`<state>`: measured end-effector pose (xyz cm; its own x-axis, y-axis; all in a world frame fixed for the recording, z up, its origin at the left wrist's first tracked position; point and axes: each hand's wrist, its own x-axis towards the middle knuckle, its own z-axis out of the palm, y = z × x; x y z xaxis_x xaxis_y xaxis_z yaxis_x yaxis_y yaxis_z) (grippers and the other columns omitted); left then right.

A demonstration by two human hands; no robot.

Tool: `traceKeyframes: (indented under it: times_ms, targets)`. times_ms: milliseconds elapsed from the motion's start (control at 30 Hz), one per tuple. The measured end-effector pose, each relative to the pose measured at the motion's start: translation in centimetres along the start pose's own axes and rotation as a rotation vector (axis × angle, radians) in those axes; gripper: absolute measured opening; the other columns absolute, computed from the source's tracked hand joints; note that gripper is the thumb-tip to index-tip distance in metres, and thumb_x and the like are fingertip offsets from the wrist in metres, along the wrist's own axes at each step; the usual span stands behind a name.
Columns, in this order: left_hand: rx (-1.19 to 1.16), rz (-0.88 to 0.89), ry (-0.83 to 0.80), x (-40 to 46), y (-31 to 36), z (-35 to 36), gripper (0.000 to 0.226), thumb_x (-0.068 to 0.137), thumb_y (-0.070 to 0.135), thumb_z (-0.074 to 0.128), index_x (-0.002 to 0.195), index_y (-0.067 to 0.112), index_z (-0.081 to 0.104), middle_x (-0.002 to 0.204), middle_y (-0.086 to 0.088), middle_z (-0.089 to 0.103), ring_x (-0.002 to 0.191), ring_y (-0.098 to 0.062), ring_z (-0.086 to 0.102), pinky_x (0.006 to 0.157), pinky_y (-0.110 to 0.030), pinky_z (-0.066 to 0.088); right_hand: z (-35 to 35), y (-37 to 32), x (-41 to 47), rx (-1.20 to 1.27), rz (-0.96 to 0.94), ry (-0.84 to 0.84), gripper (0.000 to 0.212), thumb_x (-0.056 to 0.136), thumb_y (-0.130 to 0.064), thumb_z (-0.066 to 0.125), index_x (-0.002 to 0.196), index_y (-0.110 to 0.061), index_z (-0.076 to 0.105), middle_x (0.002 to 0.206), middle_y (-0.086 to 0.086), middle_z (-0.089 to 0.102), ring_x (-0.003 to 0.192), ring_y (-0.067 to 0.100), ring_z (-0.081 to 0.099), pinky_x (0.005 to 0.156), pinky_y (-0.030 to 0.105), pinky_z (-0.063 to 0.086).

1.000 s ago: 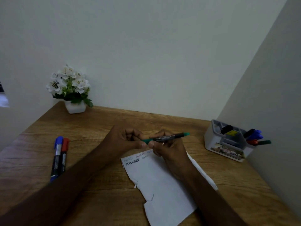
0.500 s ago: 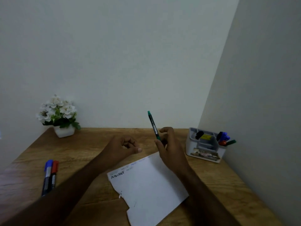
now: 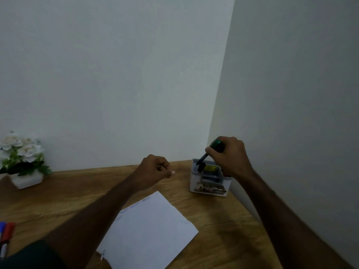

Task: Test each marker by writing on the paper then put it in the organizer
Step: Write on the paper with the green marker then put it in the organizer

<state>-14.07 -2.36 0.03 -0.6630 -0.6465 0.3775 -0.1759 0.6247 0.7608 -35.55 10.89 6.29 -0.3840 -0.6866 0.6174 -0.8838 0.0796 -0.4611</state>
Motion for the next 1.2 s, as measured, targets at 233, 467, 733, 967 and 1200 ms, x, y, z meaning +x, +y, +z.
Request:
traceKeyframes:
  times_ms: [233, 467, 733, 967, 1200]
  targets:
    - [0.063, -0.01, -0.039, 0.7, -0.1, 1.0, 0.009, 0.078, 0.024, 0.078, 0.077, 0.016, 0.073, 0.071, 0.004, 0.073, 0.069, -0.012, 0.068, 0.069, -0.03, 0.054, 2.7, 0.5, 0.9, -0.074, -0.012, -0.162, 0.024, 0.081, -0.034, 0.078, 0.091, -0.012, 0.074, 0.085, 0.003, 0.072, 0.076, 0.013, 0.066, 0.072, 0.034, 0.059]
    - [0.083, -0.031, -0.05, 0.3, -0.3, 0.6, 0.01, 0.079, 0.023, 0.077, 0.077, 0.015, 0.072, 0.069, 0.006, 0.072, 0.068, -0.007, 0.068, 0.067, -0.024, 0.053, 5.8, 0.7, 0.5, -0.286, 0.021, -0.357, 0.032, 0.077, -0.043, 0.079, 0.096, -0.018, 0.076, 0.092, 0.002, 0.073, 0.09, 0.019, 0.066, 0.082, 0.04, 0.057]
    - [0.081, -0.017, -0.041, -0.5, -0.7, -0.7, 0.01, 0.08, 0.022, 0.076, 0.075, 0.015, 0.072, 0.068, 0.006, 0.071, 0.061, 0.001, 0.063, 0.061, -0.017, 0.046, 5.7, 0.3, -0.2, -0.319, -0.021, -0.331, 0.05, 0.075, -0.055, 0.078, 0.115, -0.025, 0.07, 0.114, 0.002, 0.058, 0.113, 0.021, 0.05, 0.091, 0.036, 0.048]
    - [0.096, -0.044, -0.005, -2.9, -1.8, -3.5, 0.01, 0.08, 0.023, 0.076, 0.074, 0.016, 0.072, 0.069, 0.004, 0.072, 0.063, -0.007, 0.066, 0.062, -0.021, 0.048, 7.8, -6.0, -2.1, -0.135, -0.218, -0.262, 0.021, 0.082, -0.036, 0.075, 0.1, -0.024, 0.071, 0.095, -0.005, 0.056, 0.097, 0.014, 0.049, 0.08, 0.029, 0.041]
    - [0.178, -0.123, 0.083, -9.2, -4.3, -10.1, 0.011, 0.08, 0.023, 0.076, 0.074, 0.015, 0.073, 0.065, 0.001, 0.071, 0.061, -0.016, 0.066, 0.059, -0.025, 0.049, 13.9, -13.5, -6.2, 0.043, -0.369, -0.404, 0.02, 0.086, -0.039, 0.072, 0.094, -0.021, 0.072, 0.087, -0.007, 0.061, 0.084, 0.008, 0.051, 0.071, 0.026, 0.039]
